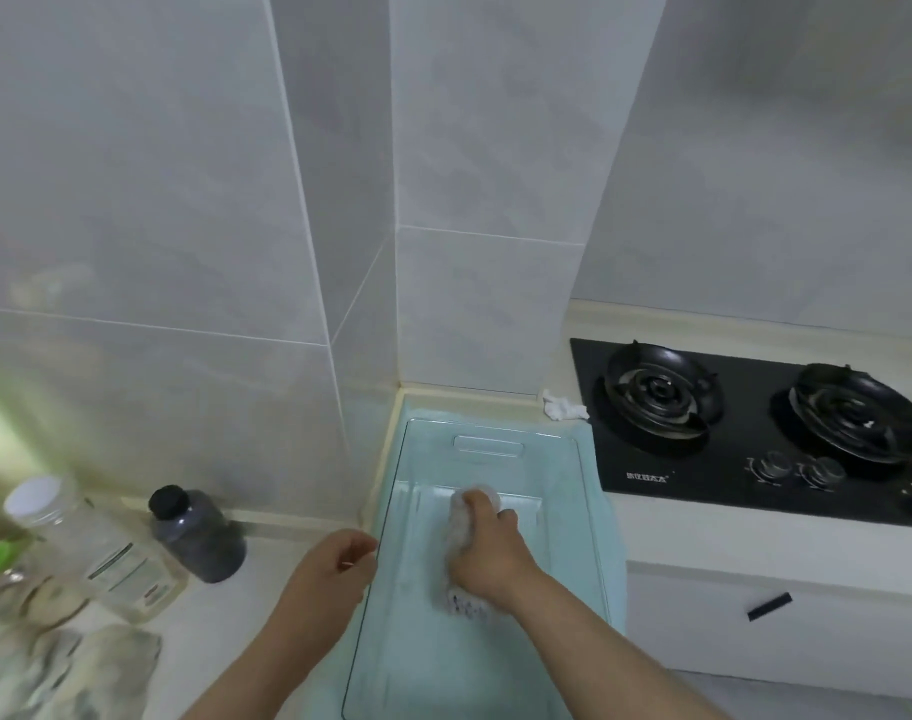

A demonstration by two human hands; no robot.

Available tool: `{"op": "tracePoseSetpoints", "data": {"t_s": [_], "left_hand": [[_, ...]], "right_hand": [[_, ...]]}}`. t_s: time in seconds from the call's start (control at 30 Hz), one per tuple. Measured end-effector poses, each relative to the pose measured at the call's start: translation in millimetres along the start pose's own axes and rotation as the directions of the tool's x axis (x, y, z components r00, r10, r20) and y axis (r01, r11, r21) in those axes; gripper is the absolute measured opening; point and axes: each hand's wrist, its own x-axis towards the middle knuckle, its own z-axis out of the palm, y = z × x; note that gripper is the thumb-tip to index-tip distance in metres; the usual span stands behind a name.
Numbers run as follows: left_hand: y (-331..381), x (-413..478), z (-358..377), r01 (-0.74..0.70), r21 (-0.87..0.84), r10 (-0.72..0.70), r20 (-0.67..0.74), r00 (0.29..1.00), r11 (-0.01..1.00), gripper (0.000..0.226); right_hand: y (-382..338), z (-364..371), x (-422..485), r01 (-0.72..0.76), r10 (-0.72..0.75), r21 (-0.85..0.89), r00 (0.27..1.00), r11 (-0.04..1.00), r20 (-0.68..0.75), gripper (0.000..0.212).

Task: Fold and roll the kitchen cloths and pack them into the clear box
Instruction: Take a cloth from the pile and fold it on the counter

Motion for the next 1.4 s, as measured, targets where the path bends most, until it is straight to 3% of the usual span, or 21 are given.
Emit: {"op": "tracePoseSetpoints", "data": {"t_s": [0.13, 0.27, 0.43, 0.5, 0.57, 0.6, 0.67, 0.7, 0.73, 0.83, 1.03, 1.2, 1.4], "left_hand": [[-10, 11, 3, 0.005, -0.023, -0.003, 0.068, 0.998, 1.000, 0.021], [-17, 20, 0, 0.057, -0.090, -0.049, 0.083, 0.995, 0.994, 0.016], [-19, 28, -5, 0.126, -0.126, -0.104, 0.166, 0.981, 0.984, 0.016], [-16, 32, -8, 0.150, -0.135, -0.120, 0.210, 0.970, 0.979, 0.016], [-12, 36, -11, 0.169, -0.132, -0.132, 0.253, 0.959, 0.977, 0.016], [-10, 38, -13, 0.182, -0.134, -0.140, 0.275, 0.951, 0.974, 0.017], [-7, 39, -14, 0.212, -0.151, -0.157, 0.312, 0.937, 0.965, 0.021], [-6, 39, -14, 0.226, -0.163, -0.165, 0.322, 0.932, 0.960, 0.023], [-5, 40, -15, 0.238, -0.172, -0.171, 0.332, 0.928, 0.956, 0.024], [-4, 38, -16, 0.249, -0.186, -0.169, 0.363, 0.916, 0.950, 0.027], [-5, 36, -18, 0.243, -0.186, -0.152, 0.402, 0.903, 0.952, 0.030], [-4, 38, -25, 0.273, -0.147, -0.184, 0.440, 0.879, 0.951, 0.031], [11, 40, -46, 0.254, -0.127, -0.180, 0.418, 0.890, 0.959, 0.038]], "right_hand": [[-7, 25, 43, -0.016, 0.010, -0.153, 0.999, 0.988, -0.038, 0.068], [-14, 50, 71, -0.036, 0.037, -0.150, 0.999, 0.988, 0.005, 0.078], [-18, 70, 81, -0.020, 0.022, 0.095, 1.000, 0.995, -0.017, 0.094], [-13, 67, 77, -0.113, 0.156, 0.308, 0.980, 0.945, -0.121, 0.088], [-6, 63, 76, -0.168, 0.314, 0.593, 0.937, 0.787, -0.151, 0.058], [-4, 62, 77, -0.182, 0.366, 0.751, 0.927, 0.635, -0.084, 0.043], [-4, 66, 82, -0.200, 0.399, 0.931, 0.915, 0.305, 0.066, 0.042], [-7, 67, 84, -0.197, 0.398, 0.958, 0.912, 0.208, 0.101, 0.045], [-12, 68, 87, -0.186, 0.400, 0.967, 0.911, 0.176, 0.103, 0.045], [-26, 75, 94, -0.177, 0.382, 0.964, 0.920, 0.200, 0.090, 0.042], [-37, 81, 99, -0.208, 0.328, 0.905, 0.941, 0.370, 0.082, 0.042], [-32, 75, 104, -0.281, 0.294, 0.642, 0.952, 0.713, 0.091, 0.067], [-41, 50, 78, -0.256, 0.299, 0.630, 0.954, 0.733, 0.041, 0.071]]}}
